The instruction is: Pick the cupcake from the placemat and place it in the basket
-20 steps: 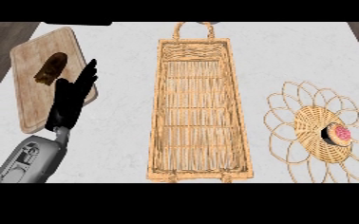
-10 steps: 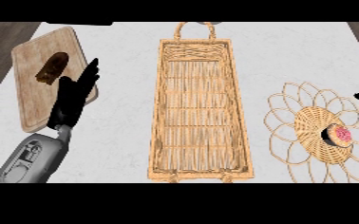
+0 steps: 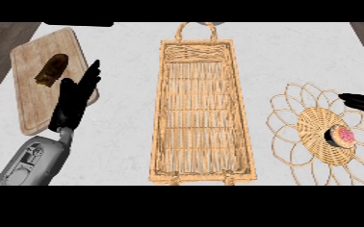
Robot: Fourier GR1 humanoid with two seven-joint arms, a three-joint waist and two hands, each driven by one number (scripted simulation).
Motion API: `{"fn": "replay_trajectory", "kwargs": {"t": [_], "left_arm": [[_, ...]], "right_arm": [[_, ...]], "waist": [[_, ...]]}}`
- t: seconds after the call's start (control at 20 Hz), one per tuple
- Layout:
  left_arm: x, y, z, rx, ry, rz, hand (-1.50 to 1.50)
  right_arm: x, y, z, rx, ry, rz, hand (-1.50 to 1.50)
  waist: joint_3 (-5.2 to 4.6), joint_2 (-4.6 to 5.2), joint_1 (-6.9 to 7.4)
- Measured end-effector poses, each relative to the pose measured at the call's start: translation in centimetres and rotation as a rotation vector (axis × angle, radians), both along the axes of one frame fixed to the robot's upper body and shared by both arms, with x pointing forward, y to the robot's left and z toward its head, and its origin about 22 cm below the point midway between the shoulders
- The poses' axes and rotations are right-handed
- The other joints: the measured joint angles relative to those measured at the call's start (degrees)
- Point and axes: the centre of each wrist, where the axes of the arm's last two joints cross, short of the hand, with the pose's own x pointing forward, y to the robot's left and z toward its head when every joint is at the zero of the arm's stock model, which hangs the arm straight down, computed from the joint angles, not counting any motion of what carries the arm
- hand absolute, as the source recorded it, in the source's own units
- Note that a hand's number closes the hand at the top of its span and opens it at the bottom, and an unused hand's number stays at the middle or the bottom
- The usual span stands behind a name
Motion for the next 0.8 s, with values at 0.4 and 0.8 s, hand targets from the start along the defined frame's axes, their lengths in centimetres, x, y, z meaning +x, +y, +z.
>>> {"fn": "replay_trajectory", "kwargs": {"t": [0.4,0.8], "left_arm": [[-0.1,0.4,-0.3,0.006,0.004,0.014,0.0],[0.1,0.5,-0.5,0.003,0.008,0.021,0.0]], "right_arm": [[1.2,1.3,-2.0,-0.002,0.021,0.033,-1.5],[1.9,2.1,-3.9,-0.039,0.06,0.059,-1.5]], "waist": [[-0.05,-0.16,-0.79],[-0.09,-0.24,-1.35]]}}
